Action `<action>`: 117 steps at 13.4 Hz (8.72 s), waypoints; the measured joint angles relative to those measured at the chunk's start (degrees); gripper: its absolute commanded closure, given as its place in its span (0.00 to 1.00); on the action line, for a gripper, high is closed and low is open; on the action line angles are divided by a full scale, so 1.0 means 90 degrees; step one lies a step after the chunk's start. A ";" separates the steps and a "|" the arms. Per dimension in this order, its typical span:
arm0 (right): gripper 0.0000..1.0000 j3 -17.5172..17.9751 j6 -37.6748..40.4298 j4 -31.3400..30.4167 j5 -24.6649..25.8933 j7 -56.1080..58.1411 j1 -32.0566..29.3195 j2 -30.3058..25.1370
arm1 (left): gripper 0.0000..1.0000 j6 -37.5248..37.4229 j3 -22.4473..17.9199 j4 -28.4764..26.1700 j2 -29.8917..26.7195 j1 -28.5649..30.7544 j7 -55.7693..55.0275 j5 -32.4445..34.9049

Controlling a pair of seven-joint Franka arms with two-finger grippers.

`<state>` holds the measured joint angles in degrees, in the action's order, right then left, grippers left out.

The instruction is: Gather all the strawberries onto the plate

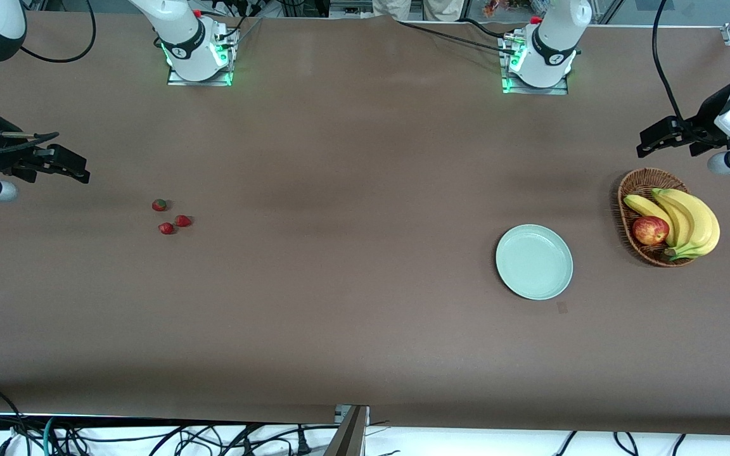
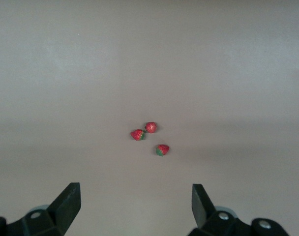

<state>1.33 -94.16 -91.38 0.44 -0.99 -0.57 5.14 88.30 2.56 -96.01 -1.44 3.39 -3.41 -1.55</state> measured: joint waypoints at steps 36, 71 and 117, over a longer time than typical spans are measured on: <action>0.00 0.0014 -0.3980 -0.1859 0.0220 0.0000 0.0002 0.2769 | 0.00 0.0000 0.0088 0.0006 -0.0028 0.0010 0.0000 0.0000; 0.82 -0.0036 -0.4592 -0.2470 0.0241 0.0028 -0.0001 0.2557 | 0.00 -0.0008 0.0086 0.0005 -0.0028 0.0010 0.0000 0.0000; 0.00 -0.0864 -0.3329 -0.0854 0.0230 -0.1316 0.1804 0.3281 | 0.00 -0.0004 0.0111 0.0341 0.0289 -0.0025 -0.0064 -0.0887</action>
<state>-6.45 -124.12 -99.06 2.51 -12.84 15.66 34.67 88.27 3.56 -92.94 1.16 3.16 -3.99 -9.53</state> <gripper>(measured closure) 0.000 0.000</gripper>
